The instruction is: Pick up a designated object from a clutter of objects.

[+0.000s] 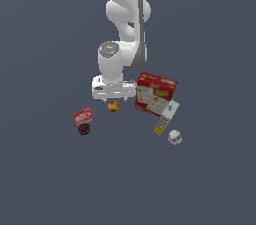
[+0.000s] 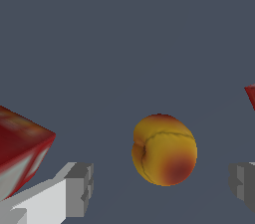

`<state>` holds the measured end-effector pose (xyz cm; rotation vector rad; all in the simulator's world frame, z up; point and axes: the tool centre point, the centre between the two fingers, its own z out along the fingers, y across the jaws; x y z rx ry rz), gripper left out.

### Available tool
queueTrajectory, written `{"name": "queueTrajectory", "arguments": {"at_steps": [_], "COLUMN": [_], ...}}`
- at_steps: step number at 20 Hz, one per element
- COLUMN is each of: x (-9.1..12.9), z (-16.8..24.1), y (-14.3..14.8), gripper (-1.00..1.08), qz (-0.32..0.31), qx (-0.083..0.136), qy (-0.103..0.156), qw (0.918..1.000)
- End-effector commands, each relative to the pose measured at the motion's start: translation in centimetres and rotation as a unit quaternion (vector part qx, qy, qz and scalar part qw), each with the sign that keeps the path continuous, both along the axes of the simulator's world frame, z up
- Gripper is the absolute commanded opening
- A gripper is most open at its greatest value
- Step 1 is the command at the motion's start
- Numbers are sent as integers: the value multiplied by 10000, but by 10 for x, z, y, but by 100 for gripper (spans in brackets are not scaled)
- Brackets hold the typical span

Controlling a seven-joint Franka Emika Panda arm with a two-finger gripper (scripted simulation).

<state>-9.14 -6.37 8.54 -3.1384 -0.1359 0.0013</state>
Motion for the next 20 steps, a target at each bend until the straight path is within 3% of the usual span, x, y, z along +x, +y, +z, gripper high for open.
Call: {"name": "queueTrajectory", "arguments": {"at_steps": [1,18,19,20], "x": [0,-2,-2,-2], "z": [-2,-50,-50,-50], "y": [0,0,0,0], "gripper": [100,100,-100,-100], "qz": [1,4,4,4], "qx": [0,-2,-2,-2], "qy": [0,-3,-3,-3], "qw": [10000,10000,10000,10000]}}
